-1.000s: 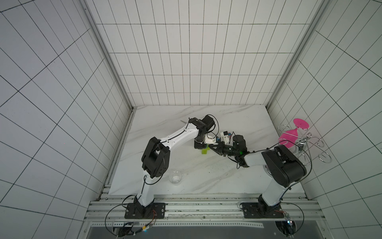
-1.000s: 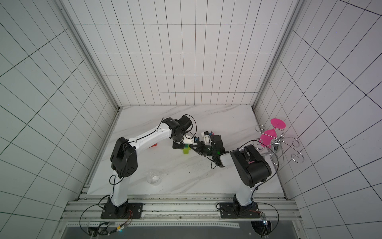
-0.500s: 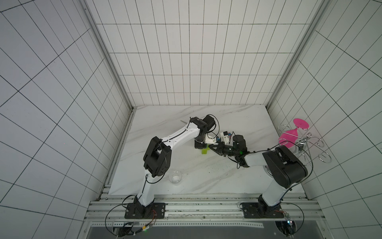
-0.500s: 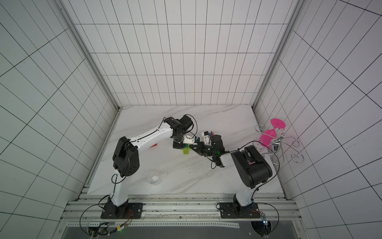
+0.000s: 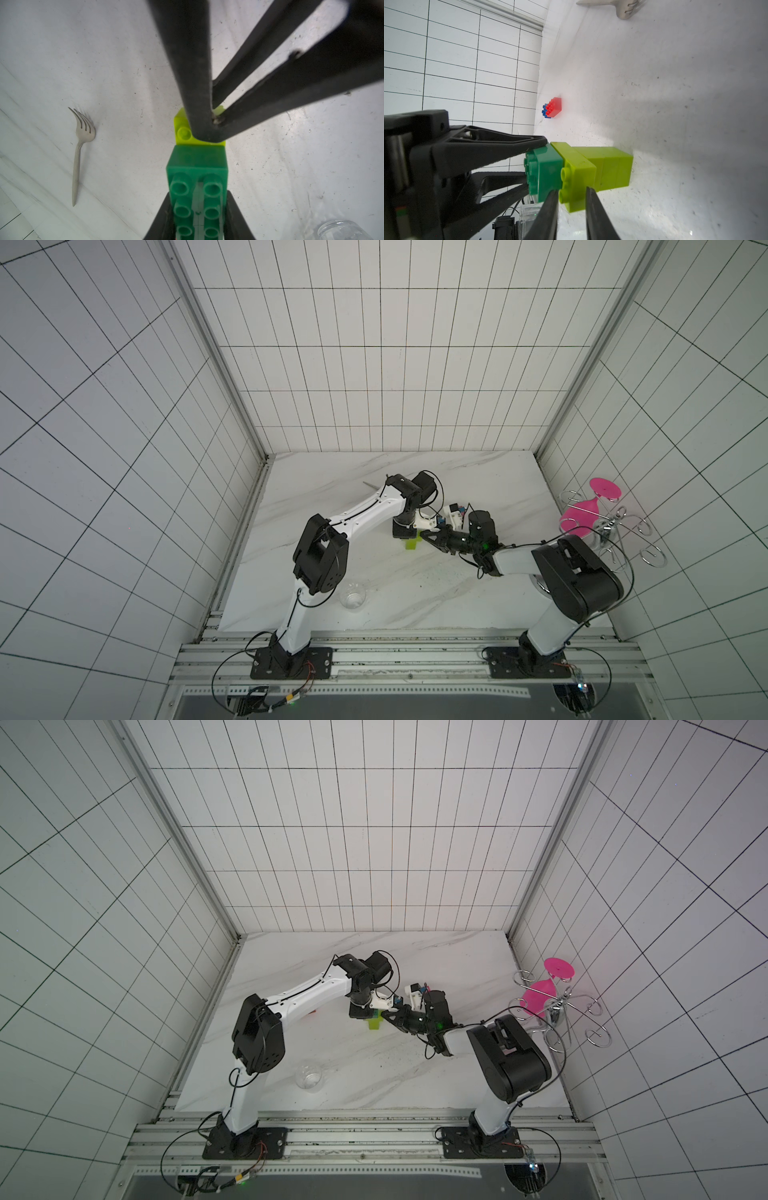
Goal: Assemble a spoon with lego
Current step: Assemble the lego brick with the lego brick.
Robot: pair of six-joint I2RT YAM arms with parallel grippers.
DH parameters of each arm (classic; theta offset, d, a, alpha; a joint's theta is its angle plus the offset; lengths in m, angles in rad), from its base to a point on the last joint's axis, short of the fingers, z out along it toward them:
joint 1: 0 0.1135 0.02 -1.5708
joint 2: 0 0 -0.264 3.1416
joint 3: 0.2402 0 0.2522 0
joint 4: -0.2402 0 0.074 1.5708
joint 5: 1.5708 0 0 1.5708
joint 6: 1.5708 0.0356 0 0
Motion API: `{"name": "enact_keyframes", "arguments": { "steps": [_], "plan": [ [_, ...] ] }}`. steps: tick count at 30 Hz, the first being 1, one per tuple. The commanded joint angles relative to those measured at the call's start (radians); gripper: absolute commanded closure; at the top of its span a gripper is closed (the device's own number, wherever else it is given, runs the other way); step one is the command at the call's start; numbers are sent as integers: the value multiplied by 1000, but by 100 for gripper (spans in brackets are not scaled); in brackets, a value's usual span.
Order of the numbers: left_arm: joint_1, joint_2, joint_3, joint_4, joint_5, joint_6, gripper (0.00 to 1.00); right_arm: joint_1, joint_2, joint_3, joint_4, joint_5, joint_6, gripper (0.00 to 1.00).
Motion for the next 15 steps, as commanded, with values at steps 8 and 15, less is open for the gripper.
{"name": "enact_keyframes", "arguments": {
  "steps": [8, 15],
  "plan": [
    [18, -53, -24, 84, 105, -33, 11, -9, -46, 21, -33, 6, -32, 71],
    [48, -219, -131, 150, 174, -79, 2, -41, -168, 31, -231, 61, -147, 67]
  ]
}}
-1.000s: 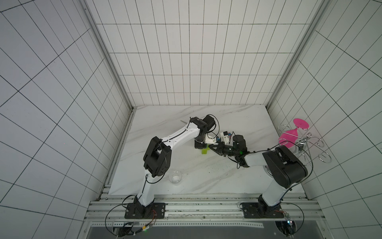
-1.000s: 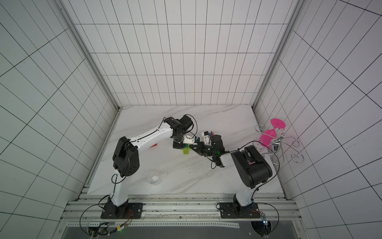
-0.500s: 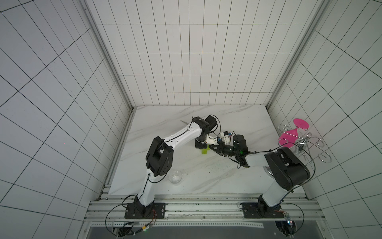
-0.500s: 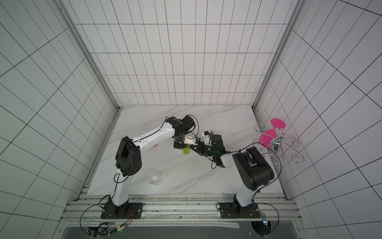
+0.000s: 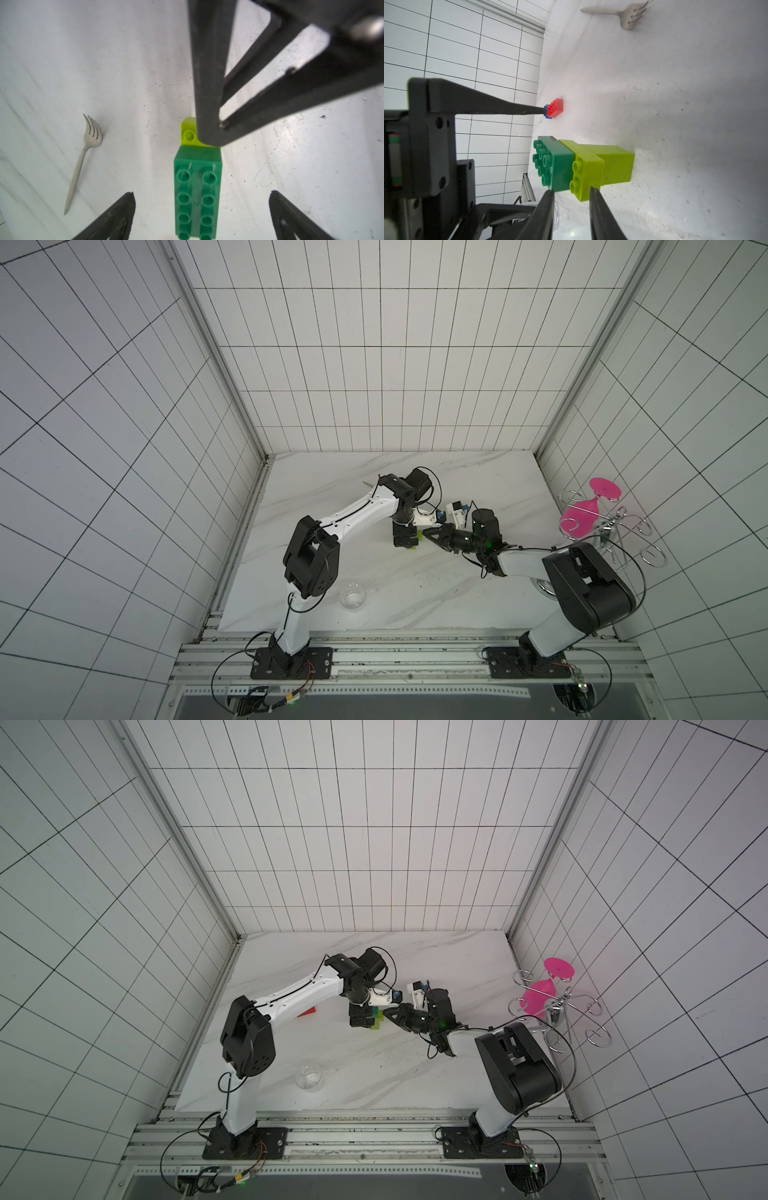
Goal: Assemble a spoon with lego
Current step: Assemble the lego brick with the lego brick, then pick up the lego brick from the center of the board.
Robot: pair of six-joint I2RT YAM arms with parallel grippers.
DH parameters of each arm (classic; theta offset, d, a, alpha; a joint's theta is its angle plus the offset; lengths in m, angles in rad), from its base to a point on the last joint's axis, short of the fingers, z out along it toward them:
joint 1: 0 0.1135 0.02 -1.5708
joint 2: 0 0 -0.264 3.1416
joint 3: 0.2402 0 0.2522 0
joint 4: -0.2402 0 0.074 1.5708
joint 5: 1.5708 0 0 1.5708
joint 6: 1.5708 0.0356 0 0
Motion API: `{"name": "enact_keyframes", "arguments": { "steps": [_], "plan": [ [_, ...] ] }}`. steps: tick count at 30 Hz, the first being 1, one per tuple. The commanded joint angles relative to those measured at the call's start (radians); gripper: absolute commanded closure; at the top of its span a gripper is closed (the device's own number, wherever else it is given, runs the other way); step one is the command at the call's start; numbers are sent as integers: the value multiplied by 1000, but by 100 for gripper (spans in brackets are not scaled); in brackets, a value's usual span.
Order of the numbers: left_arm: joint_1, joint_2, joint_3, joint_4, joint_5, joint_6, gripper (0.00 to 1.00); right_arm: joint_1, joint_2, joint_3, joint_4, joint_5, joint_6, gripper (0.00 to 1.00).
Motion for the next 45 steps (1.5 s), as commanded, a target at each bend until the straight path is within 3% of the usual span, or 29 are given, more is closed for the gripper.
{"name": "enact_keyframes", "arguments": {
  "steps": [1, 5, 10, 13, 16, 18, 23, 33, 40, 45],
  "plan": [
    [29, -143, -64, 77, 83, -49, 2, -24, -86, 36, -160, 62, -111, 66],
    [65, -391, -318, 296, 132, -185, 2, -18, -199, 145, -560, 324, -343, 61],
    [84, -718, -617, 644, 11, -604, 1, -14, -148, 340, -880, 816, -629, 50],
    [79, -906, -776, 764, -37, -872, 1, -26, -58, 427, -923, 872, -768, 45],
    [95, -1063, -864, 725, -125, -1207, 1, -50, 48, 535, -988, 825, -866, 45],
    [130, -1136, -919, 713, -79, -1304, 1, -72, 121, 613, -1040, 800, -907, 45],
    [181, -1221, -1000, 737, 21, -1431, 3, -112, 265, 770, -1136, 763, -966, 47],
    [181, -1228, -1106, 817, 84, -1494, 8, -122, 457, 965, -1283, 715, -1047, 45],
    [181, -1202, -1131, 854, 110, -1514, 14, -124, 519, 1027, -1337, 676, -1080, 53],
    [182, -1126, -1157, 946, 160, -1610, 20, -125, 522, 1018, -1339, 673, -1129, 60]
  ]
}}
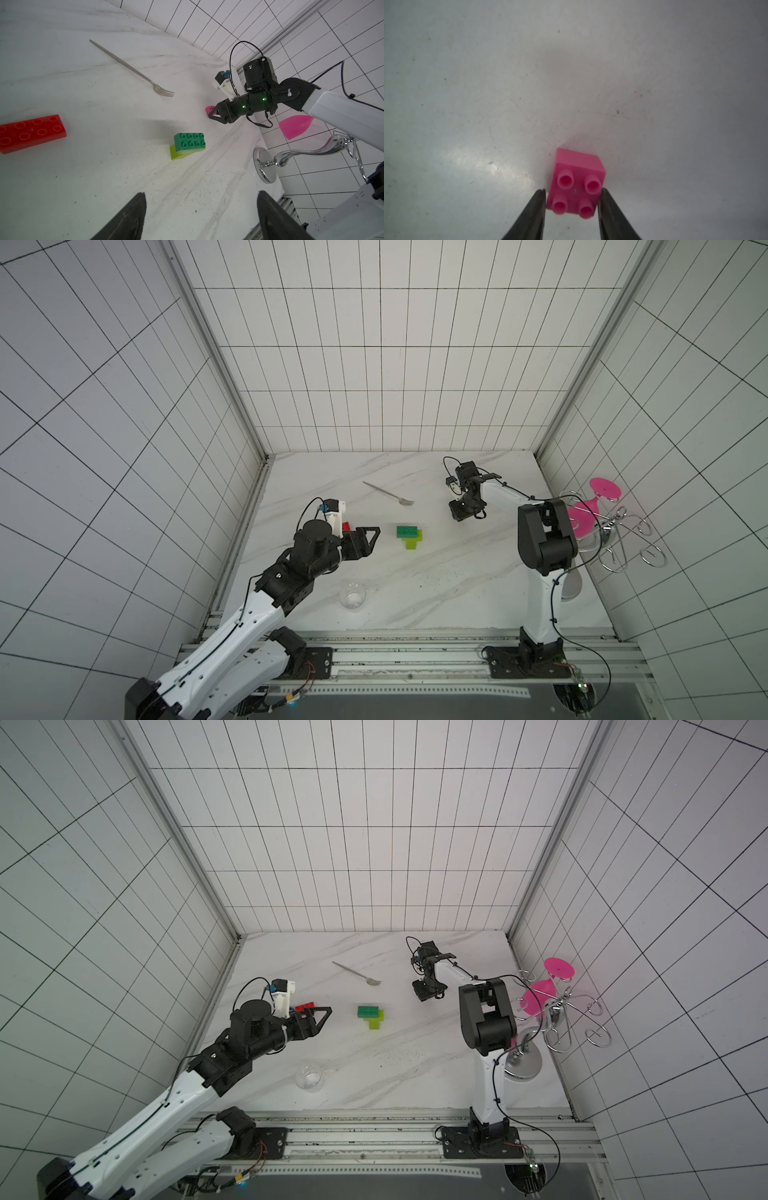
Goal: Assemble a spoon with lego
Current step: Pick up the lego brick from the center of the board.
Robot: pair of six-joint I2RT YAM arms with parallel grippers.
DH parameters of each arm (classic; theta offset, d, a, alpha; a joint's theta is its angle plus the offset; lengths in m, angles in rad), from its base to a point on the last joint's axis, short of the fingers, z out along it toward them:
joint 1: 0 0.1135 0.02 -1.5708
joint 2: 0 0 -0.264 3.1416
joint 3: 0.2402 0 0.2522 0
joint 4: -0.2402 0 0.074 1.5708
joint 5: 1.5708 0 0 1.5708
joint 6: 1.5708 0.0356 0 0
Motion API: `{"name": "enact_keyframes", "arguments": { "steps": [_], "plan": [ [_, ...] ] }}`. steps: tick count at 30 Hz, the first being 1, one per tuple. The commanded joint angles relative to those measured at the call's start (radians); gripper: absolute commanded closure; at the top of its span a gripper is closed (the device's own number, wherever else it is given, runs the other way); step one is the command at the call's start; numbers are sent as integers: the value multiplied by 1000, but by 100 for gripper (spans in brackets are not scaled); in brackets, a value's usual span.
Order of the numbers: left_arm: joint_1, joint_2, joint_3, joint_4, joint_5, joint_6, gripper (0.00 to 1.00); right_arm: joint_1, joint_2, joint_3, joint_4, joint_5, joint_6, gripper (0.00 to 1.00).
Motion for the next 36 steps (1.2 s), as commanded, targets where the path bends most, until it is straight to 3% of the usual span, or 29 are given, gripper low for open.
{"name": "enact_keyframes", "arguments": {
  "steps": [1, 4, 7, 9, 15, 19, 23, 25, 36],
  "plan": [
    [7, 66, -27, 108, 56, -81, 22, -8, 10, 39, -35, -29, -52, 63],
    [16, 158, -41, 207, 90, -148, 24, -7, -6, 34, -14, -88, -79, 75],
    [25, 282, -45, 328, 140, -209, 28, 9, -86, -14, 28, -193, -122, 81],
    [40, 369, -21, 356, 187, -220, 29, 34, -159, -70, 67, -260, -217, 85],
    [55, 572, 45, 400, 230, -233, 38, 120, -286, -96, 28, -281, -433, 88],
    [61, 622, 42, 487, 263, -265, 41, 147, -290, -29, -148, -342, -595, 88],
    [61, 654, 56, 509, 271, -276, 41, 166, -273, 30, -273, -309, -666, 88],
    [62, 680, 70, 509, 275, -268, 46, 178, -267, 44, -315, -301, -694, 88],
    [61, 746, 94, 531, 300, -275, 63, 259, -234, 35, -297, -234, -765, 90]
  ]
}}
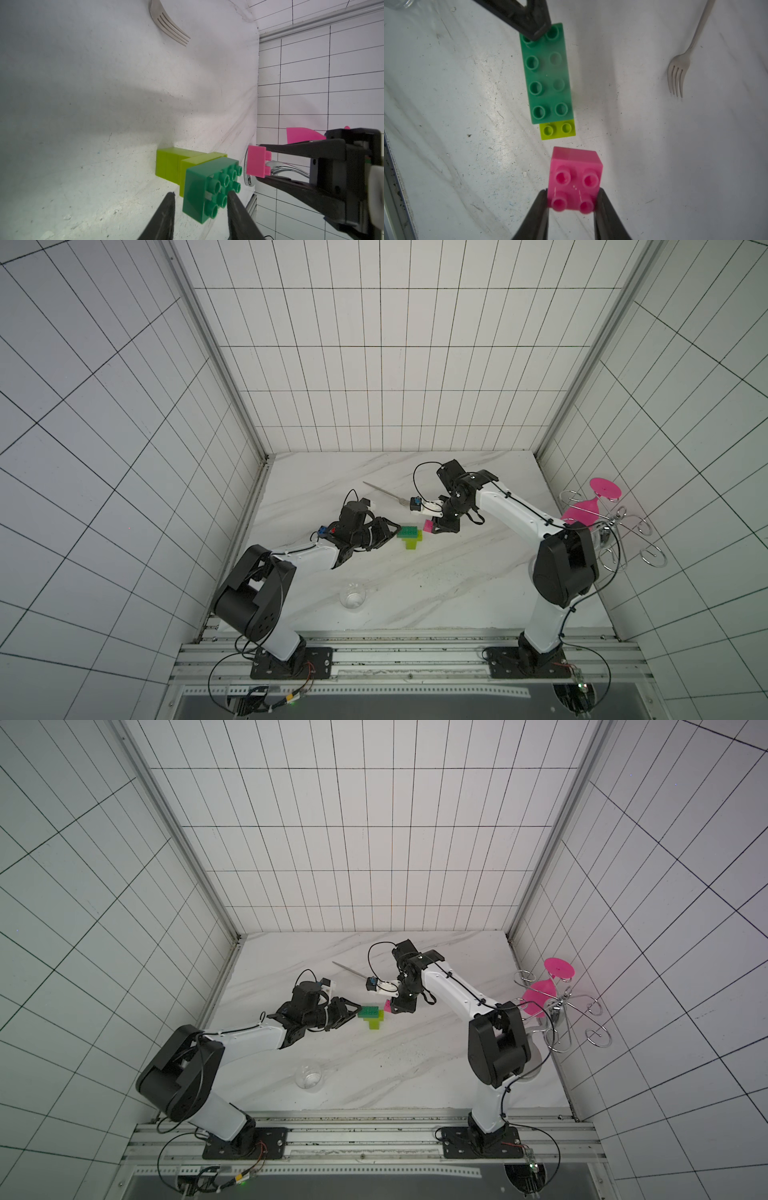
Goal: Assemble a spoon with lego
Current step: Pick up the lego brick from the center of the board, then assemble the lego brick with the lego brick.
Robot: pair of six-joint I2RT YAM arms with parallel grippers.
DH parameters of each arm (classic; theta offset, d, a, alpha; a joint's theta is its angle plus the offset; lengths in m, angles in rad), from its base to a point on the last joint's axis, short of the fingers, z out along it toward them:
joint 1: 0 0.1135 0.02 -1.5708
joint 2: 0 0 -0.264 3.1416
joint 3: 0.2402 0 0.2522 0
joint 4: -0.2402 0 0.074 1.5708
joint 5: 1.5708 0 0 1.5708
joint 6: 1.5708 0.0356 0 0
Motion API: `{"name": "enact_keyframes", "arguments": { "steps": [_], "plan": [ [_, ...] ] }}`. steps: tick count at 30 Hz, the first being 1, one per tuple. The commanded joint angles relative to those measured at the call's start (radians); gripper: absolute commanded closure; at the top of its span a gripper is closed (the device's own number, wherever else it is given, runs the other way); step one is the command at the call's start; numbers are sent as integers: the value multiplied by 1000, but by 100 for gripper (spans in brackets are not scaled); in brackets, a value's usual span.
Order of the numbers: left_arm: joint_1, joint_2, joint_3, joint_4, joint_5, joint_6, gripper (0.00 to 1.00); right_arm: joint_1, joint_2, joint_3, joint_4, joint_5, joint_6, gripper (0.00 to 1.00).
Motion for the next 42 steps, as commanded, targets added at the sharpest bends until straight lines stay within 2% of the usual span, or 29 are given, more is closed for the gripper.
{"name": "enact_keyframes", "arguments": {
  "steps": [1, 16, 24, 34, 42],
  "plan": [
    [3, 10, 26, 35, 11, 6, 63, 25, 25, 36, -16, 22, -34, 90],
    [-13, 54, 40, 46, 26, 8, 73, 59, 88, 76, -63, 34, -85, 90],
    [-19, 66, 48, 40, 28, 16, 74, 89, 136, 106, -121, 103, -122, 91],
    [-52, 37, 98, -88, -40, 114, 74, 137, 194, 160, -161, 215, -114, 93],
    [-53, 38, 97, -100, -54, 130, 73, 165, 212, 215, -209, 222, -105, 94]
  ]
}}
